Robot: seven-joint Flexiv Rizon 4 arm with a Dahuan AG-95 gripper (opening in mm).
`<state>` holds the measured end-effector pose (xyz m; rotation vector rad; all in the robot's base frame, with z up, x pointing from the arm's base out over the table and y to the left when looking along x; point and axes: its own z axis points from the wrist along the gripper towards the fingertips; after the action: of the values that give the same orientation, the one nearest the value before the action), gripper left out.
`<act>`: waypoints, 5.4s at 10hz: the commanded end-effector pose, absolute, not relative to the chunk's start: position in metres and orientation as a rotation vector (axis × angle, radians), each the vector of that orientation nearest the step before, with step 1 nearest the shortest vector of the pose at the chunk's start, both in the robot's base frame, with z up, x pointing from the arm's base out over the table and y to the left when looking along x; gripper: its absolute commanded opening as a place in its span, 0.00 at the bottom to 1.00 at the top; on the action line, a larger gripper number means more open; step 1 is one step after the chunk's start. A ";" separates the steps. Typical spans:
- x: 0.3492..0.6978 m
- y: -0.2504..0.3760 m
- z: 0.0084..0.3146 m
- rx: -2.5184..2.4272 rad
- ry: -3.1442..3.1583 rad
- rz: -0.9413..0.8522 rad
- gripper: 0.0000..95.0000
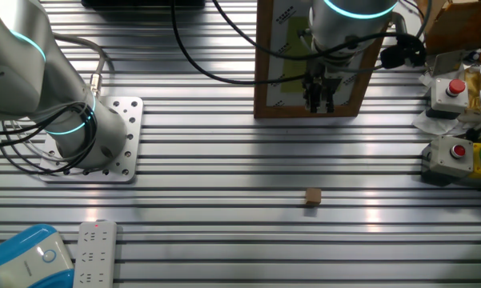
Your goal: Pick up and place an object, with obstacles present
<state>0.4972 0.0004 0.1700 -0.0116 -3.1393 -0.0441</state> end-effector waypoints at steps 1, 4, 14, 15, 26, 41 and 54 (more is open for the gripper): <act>0.497 0.001 0.170 0.010 -3.138 -0.036 0.00; 0.497 0.001 0.170 0.012 -3.131 -0.037 0.00; 0.496 0.000 0.170 0.015 -3.129 -0.035 0.00; 0.495 -0.002 0.169 0.020 -3.128 -0.038 0.00; 0.467 -0.074 0.140 0.152 -3.136 -0.094 0.00; 0.485 -0.134 0.107 0.119 -3.114 -0.154 0.00; 0.483 -0.133 0.106 -0.047 -3.081 -0.237 0.00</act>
<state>0.4815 -0.1325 0.1075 -0.0530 -3.0831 -0.2361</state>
